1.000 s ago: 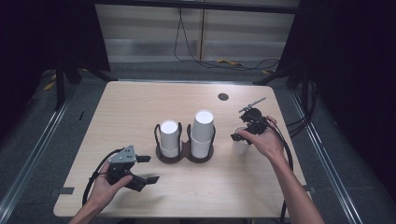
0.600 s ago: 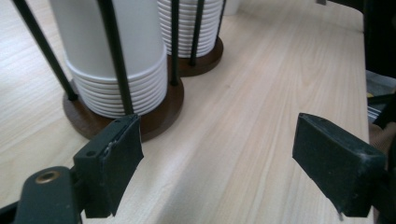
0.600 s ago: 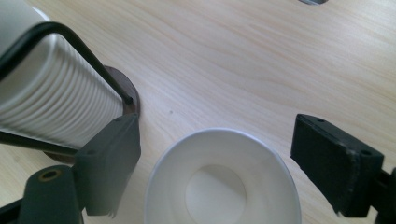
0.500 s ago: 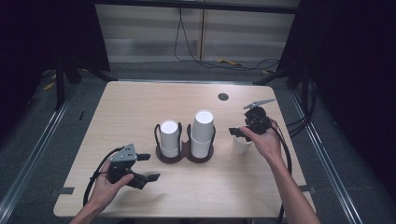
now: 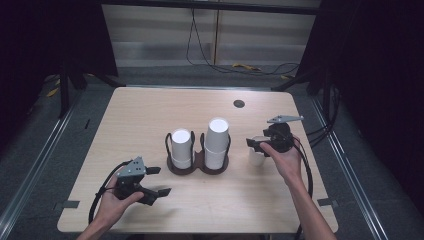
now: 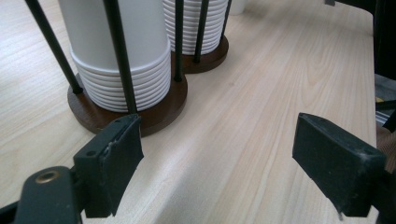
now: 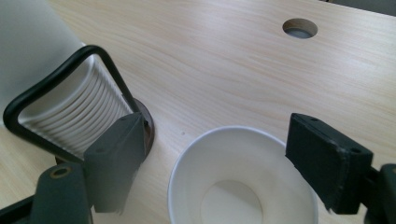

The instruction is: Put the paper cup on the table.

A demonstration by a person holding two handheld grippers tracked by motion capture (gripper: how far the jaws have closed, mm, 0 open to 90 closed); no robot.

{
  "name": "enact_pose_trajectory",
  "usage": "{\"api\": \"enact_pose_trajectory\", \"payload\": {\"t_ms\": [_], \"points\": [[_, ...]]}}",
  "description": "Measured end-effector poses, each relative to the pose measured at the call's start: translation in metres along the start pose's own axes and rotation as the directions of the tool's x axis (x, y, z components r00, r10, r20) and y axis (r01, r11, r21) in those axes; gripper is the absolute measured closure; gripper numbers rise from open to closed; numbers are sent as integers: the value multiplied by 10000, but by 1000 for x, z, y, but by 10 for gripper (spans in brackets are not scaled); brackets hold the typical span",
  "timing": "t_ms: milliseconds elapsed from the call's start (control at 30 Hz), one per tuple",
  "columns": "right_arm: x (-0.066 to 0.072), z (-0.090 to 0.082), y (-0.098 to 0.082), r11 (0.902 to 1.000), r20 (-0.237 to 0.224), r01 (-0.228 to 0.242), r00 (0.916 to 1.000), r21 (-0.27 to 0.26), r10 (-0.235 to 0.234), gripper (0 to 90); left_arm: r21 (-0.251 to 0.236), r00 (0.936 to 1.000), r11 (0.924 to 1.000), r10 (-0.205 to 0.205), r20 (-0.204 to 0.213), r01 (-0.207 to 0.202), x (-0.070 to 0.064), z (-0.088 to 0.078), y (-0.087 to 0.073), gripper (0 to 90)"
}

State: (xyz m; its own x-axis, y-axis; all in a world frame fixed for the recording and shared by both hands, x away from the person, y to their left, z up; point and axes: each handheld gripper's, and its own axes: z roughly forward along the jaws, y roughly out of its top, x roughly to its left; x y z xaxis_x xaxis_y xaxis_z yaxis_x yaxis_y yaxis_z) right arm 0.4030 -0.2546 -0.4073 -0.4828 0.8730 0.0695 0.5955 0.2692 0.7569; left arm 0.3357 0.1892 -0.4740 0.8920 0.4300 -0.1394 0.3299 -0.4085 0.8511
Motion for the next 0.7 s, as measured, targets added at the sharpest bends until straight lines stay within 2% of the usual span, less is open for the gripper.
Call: {"api": "enact_pose_trajectory", "payload": {"t_ms": [67, 100, 233, 333, 367, 467, 533, 633, 700], "points": [[1, -3, -2, 9999, 79, 67, 9999, -103, -66, 199, -120, 10000, 9999, -75, -17, 75, 0, 0, 0, 158], [3, -9, -6, 9991, 84, 16, 10000, -420, -13, 200, -84, 9999, 9999, -85, -74, 84, 0, -2, -1, 158], [9, -20, -14, 9956, 278, 8, 9996, -937, 18, 201, -199, 9994, 9993, -321, -154, 318, 1, -4, -4, 158], [12, -25, -19, 9941, 199, 7, 9998, -1083, 15, 203, -268, 9989, 9986, -455, -120, 452, 2, -5, -5, 158], [17, -29, -25, 9923, 193, 69, 9998, -1238, -46, 204, -272, 9984, 9983, -514, -227, 508, 3, -6, -5, 158], [21, -31, -28, 9923, 51, 40, 10000, -1242, -34, 206, -322, 9985, 9984, -482, -245, 474, 3, -6, -4, 158], [30, -37, -34, 9885, 79, 55, 10000, -1514, -43, 205, -294, 9987, 9985, -473, -213, 466, 2, -4, -6, 158], [36, -39, -37, 9883, -15, 119, 9999, -1518, -123, 203, -280, 9986, 9984, -491, -221, 484, 2, -4, -6, 158], [45, -42, -42, 9870, -142, 242, 9995, -1590, -268, 215, -321, 9987, 9984, -474, -176, 468, 1, -4, -6, 158]]}}
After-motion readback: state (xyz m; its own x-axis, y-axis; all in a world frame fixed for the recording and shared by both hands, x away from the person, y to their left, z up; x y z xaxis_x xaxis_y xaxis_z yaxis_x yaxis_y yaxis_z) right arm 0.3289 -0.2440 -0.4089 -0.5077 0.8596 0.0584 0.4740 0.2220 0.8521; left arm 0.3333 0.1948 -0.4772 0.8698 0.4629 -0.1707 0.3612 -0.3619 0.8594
